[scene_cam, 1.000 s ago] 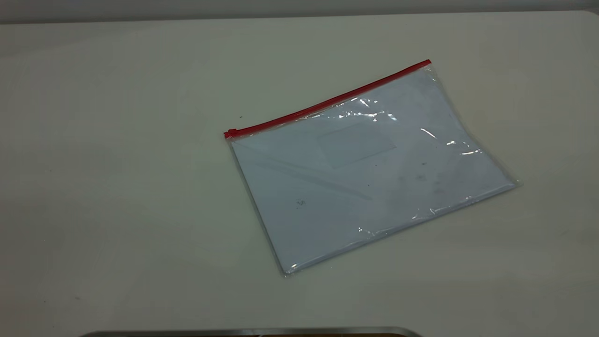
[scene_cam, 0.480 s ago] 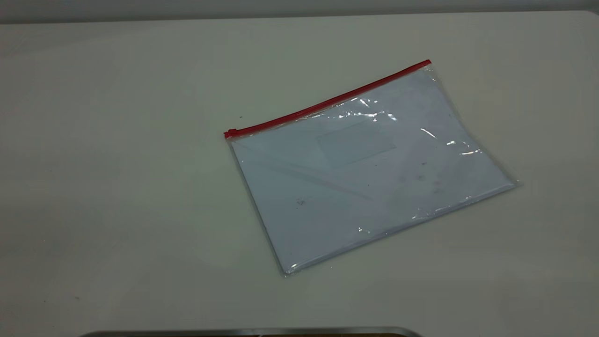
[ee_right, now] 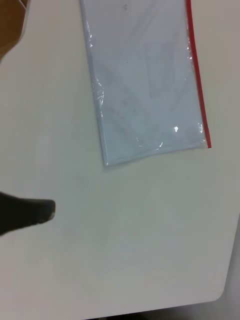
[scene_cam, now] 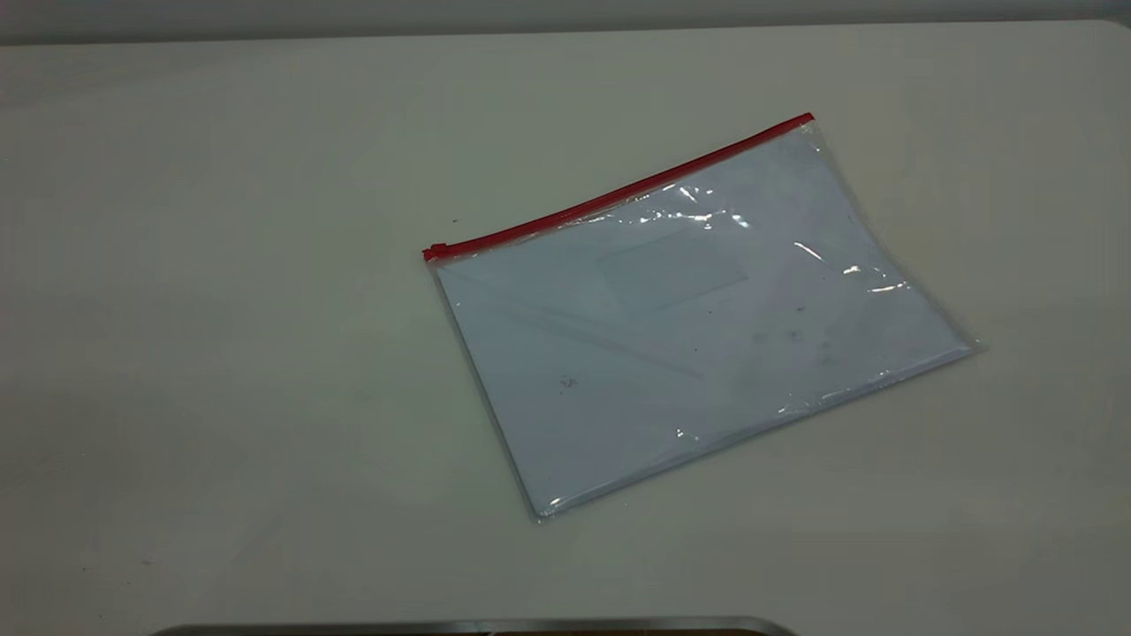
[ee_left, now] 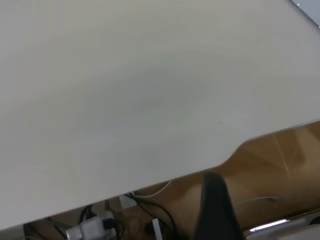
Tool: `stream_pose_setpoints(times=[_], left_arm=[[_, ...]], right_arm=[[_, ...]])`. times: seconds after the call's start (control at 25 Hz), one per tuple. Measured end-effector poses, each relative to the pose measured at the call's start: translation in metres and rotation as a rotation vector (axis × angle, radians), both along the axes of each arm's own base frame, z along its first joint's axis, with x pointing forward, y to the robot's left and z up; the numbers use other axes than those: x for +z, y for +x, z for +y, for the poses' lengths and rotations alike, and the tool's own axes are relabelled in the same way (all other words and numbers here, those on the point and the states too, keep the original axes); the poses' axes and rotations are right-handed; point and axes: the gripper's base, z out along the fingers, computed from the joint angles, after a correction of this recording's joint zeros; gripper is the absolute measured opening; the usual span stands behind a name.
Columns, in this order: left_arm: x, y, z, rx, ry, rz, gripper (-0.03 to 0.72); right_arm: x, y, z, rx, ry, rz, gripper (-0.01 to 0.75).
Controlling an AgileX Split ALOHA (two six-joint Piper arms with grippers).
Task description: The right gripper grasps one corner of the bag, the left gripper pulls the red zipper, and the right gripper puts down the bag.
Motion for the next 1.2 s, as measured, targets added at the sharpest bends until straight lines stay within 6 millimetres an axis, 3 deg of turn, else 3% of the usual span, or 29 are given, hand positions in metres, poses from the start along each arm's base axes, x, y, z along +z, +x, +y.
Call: stream_pose_setpoints(times=[0.96,1.2], left_arm=[[-0.0013,-0.0008,-0.0070,-0.052,-0.054,0.011,0.588],[-0.0011,-0.0027,-0.0052,0.111,-0.063,-0.009,0.588]], right_arm=[[0.0000,0.0000,0.0000,0.000,0.000,0.000,0.562],[0.0000,0.0000,0.0000,0.000,0.000,0.000,0.562]])
